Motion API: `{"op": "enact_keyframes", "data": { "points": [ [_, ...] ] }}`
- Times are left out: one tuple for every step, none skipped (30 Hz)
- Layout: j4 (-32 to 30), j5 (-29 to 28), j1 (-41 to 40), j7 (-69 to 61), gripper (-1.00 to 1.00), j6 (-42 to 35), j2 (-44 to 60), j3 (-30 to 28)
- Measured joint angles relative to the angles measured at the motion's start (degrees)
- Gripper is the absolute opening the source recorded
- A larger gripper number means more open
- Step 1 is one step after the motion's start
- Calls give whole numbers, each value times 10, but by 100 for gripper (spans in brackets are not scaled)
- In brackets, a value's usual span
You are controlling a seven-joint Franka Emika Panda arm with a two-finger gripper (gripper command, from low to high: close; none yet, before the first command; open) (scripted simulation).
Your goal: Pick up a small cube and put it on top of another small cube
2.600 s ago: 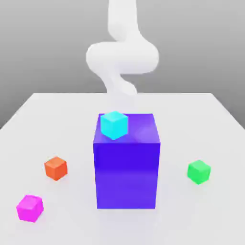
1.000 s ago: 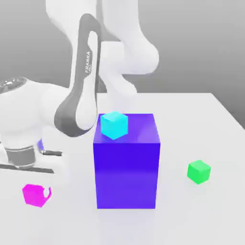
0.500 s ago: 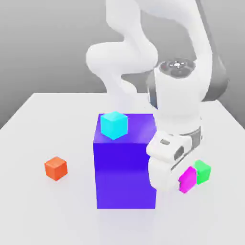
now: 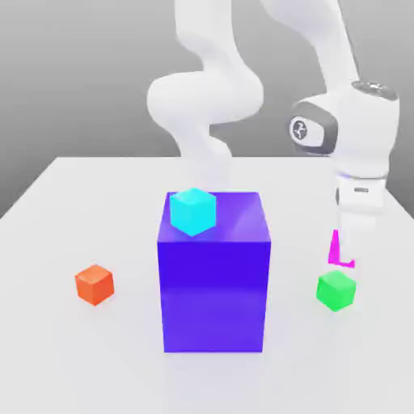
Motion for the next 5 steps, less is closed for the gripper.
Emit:
{"op": "enact_keyframes", "data": {
  "points": [
    [1,-25,-2,17,-100,18,20,-6],
    [1,-50,3,35,100,35,39,-17],
    [1,-50,3,35,100,35,39,-17],
    [1,-50,3,35,100,35,39,-17],
    [1,-50,3,35,100,35,39,-17]
  ]
}}
